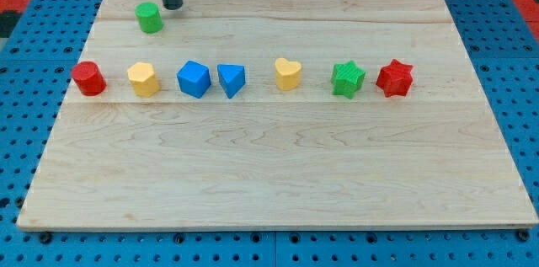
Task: Move the green circle in between the red circle and yellow hexagon
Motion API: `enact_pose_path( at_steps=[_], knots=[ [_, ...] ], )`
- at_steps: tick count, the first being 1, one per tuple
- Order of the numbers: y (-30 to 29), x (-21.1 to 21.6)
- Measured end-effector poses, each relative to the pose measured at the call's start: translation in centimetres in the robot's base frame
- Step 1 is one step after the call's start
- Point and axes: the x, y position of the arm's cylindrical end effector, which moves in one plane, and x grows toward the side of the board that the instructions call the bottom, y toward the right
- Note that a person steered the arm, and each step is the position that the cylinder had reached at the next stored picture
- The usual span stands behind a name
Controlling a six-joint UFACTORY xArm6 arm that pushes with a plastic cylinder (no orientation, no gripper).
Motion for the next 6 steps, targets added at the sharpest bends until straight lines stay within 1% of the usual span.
enact_pose_path(
  at_steps=[1,2,3,4,5,6],
  knots=[
    [-1.5,3.2],
    [-1.9,7.6],
    [-1.9,9.4],
    [-2.0,6.2],
    [-2.0,8.1],
    [-3.7,8.8]
  ],
)
